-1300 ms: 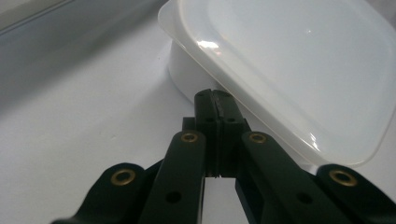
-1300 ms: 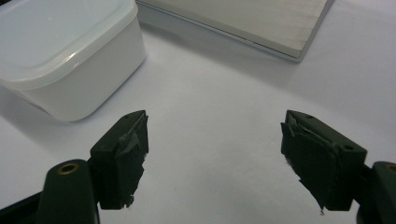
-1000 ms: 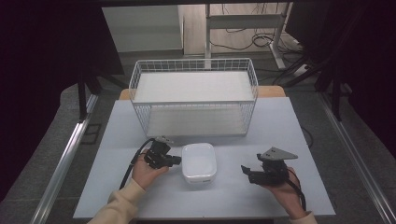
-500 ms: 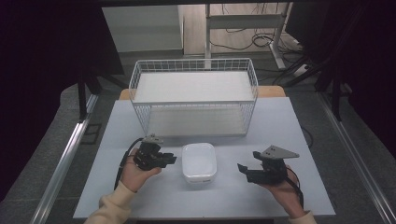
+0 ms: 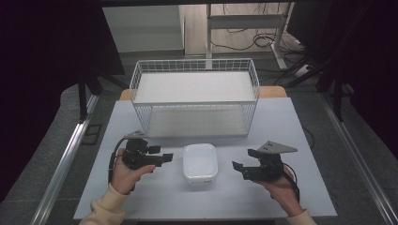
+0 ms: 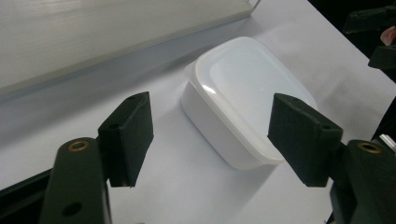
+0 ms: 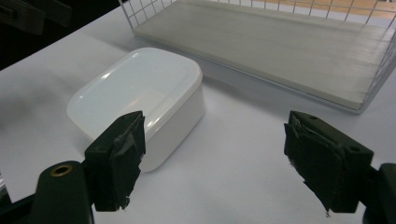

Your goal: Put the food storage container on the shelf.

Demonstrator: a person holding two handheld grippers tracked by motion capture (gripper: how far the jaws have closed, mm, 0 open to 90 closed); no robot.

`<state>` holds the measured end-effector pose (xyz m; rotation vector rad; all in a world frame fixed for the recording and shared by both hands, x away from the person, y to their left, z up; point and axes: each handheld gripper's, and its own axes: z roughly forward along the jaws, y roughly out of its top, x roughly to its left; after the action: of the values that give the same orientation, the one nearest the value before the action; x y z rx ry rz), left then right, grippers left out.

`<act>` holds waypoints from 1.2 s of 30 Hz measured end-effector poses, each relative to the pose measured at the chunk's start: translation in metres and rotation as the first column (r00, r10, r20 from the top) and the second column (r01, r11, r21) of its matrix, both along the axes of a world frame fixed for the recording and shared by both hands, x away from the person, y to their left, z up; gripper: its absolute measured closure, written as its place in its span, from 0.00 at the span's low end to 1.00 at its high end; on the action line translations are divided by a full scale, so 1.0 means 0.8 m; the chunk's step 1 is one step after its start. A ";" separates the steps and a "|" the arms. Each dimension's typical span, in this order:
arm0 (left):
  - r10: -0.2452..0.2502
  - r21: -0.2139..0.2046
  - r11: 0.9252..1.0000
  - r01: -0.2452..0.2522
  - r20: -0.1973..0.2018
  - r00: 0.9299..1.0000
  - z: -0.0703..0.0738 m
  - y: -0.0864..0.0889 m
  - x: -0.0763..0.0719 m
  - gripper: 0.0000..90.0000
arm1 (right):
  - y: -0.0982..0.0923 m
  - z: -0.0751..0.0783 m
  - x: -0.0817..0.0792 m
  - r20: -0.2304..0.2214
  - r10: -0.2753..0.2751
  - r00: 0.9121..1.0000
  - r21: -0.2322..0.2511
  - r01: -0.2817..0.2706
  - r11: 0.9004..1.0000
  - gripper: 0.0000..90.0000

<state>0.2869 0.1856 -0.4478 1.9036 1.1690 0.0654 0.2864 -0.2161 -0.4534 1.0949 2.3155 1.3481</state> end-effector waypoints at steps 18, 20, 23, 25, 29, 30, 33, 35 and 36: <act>-0.011 -0.121 0.993 -0.001 -0.095 0.995 -0.004 -0.010 0.020 0.34 | 0.019 0.020 0.028 -0.179 -0.005 0.984 0.086 0.020 0.996 0.33; -0.008 -0.133 0.991 -0.007 -0.110 0.994 -0.006 -0.011 0.023 0.35 | 0.027 0.022 0.036 -0.180 -0.002 0.984 0.084 0.017 0.996 0.34; -0.013 -0.178 0.984 -0.011 -0.131 0.991 -0.013 -0.013 0.027 0.35 | 0.039 0.019 0.043 -0.182 0.006 0.983 0.081 0.009 0.997 0.34; -0.019 -0.163 0.987 -0.004 -0.139 0.990 -0.016 -0.016 0.028 0.36 | 0.047 0.016 0.047 -0.188 0.014 0.982 0.085 0.002 0.996 0.35; -0.012 -0.153 0.988 -0.010 -0.145 0.989 -0.022 -0.019 0.026 0.37 | 0.056 0.009 0.051 -0.201 0.022 0.979 0.082 -0.006 0.997 0.36; -0.012 -0.146 0.989 -0.009 -0.145 0.989 -0.023 -0.020 0.025 0.37 | 0.057 0.007 0.051 -0.203 0.022 0.979 0.083 -0.005 0.997 0.37; -0.021 -0.151 0.989 -0.004 -0.165 0.986 -0.030 -0.024 0.025 0.39 | 0.058 0.006 0.052 -0.208 0.022 0.978 0.081 -0.005 0.997 0.37; -0.023 -0.154 0.988 -0.005 -0.180 0.983 -0.035 -0.027 0.026 0.40 | 0.059 0.003 0.052 -0.210 0.024 0.977 0.081 -0.008 0.997 0.39; -0.021 -0.152 0.988 -0.008 -0.186 0.982 -0.037 -0.028 0.026 0.41 | 0.060 0.002 0.052 -0.215 0.027 0.976 0.081 -0.010 0.997 0.40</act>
<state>0.3080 0.1628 -0.4777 1.8076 1.2553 -0.2056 0.3277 -0.1684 -0.4519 1.3074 2.4463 1.4020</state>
